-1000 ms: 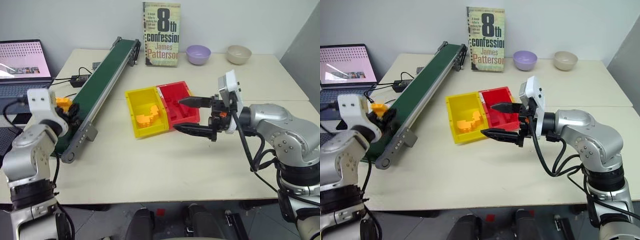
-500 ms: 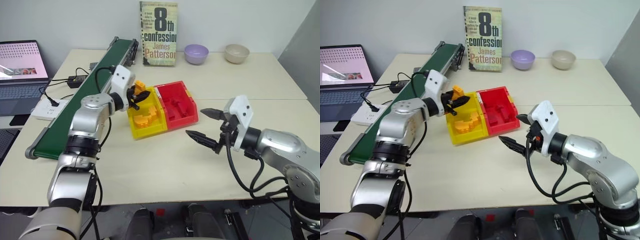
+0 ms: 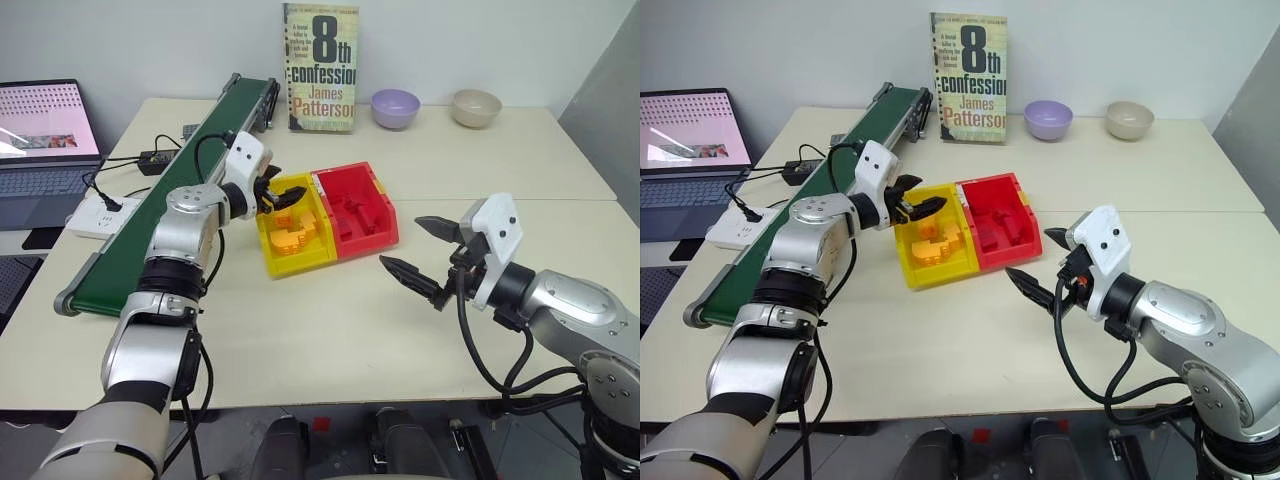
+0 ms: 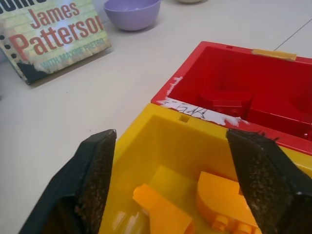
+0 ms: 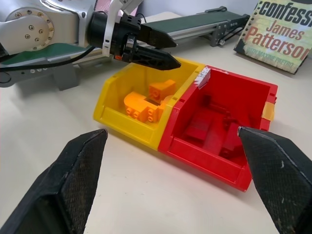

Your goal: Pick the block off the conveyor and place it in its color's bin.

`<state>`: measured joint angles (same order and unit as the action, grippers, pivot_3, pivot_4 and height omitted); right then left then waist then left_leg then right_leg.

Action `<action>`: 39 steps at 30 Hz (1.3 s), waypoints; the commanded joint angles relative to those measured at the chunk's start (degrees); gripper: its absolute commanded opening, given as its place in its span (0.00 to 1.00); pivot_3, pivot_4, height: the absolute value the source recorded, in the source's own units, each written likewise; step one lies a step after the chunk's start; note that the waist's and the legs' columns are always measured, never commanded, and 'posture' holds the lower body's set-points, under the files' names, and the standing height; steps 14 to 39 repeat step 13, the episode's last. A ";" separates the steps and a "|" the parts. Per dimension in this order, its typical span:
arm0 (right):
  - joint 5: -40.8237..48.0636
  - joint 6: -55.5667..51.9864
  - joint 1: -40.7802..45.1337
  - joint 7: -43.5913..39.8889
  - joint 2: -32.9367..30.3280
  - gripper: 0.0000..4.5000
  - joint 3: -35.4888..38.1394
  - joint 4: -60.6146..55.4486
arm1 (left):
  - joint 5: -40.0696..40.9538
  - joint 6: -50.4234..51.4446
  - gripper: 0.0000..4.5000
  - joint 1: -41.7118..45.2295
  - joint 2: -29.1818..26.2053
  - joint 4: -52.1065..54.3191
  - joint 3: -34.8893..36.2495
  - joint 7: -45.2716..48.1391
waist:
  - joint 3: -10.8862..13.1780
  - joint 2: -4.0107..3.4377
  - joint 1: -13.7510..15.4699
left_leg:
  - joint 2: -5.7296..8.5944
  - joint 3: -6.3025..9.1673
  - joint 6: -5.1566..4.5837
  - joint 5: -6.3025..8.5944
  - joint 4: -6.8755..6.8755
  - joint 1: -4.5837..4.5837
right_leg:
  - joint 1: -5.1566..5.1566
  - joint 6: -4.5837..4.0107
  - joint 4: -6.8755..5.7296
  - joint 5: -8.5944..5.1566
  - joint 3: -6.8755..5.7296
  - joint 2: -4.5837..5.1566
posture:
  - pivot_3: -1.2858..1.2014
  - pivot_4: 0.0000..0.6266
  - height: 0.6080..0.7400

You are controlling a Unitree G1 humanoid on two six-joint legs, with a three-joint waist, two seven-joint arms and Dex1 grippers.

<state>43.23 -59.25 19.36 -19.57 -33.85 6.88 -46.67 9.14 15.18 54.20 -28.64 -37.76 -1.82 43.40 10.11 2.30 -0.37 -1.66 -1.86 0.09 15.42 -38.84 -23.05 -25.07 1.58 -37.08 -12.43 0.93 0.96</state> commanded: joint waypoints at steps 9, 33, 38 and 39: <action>-3.46 10.34 9.48 -18.30 -9.49 1.00 -2.93 15.63 | 8.40 17.47 0.99 -16.10 -19.97 31.20 5.90 15.26 | 0.02 -0.02 -1.21 | -0.14 0.03 0.00 0.00 0.05 0.03 | -0.01 -0.02 -0.03 -0.01 -0.02 0.03 | 0.52 0.24 1.00; -7.16 15.70 12.28 -26.24 -12.18 1.00 -5.97 24.12 | 11.86 21.63 0.99 -22.95 -25.75 39.81 8.83 19.03 | 0.02 -0.02 -0.96 | -0.08 0.00 0.00 0.00 0.02 0.04 | 0.02 0.00 0.02 -0.02 -0.03 0.11 | 0.52 0.24 1.00; -7.16 15.70 12.28 -26.24 -12.18 1.00 -5.97 24.12 | 11.86 21.63 0.99 -22.95 -25.75 39.81 8.83 19.03 | 0.02 -0.02 -0.96 | -0.08 0.00 0.00 0.00 0.02 0.04 | 0.02 0.00 0.02 -0.02 -0.03 0.11 | 0.52 0.24 1.00; -7.16 15.70 12.28 -26.24 -12.18 1.00 -5.97 24.12 | 11.86 21.63 0.99 -22.95 -25.75 39.81 8.83 19.03 | 0.02 -0.02 -0.96 | -0.08 0.00 0.00 0.00 0.02 0.04 | 0.02 0.00 0.02 -0.02 -0.03 0.11 | 0.52 0.24 1.00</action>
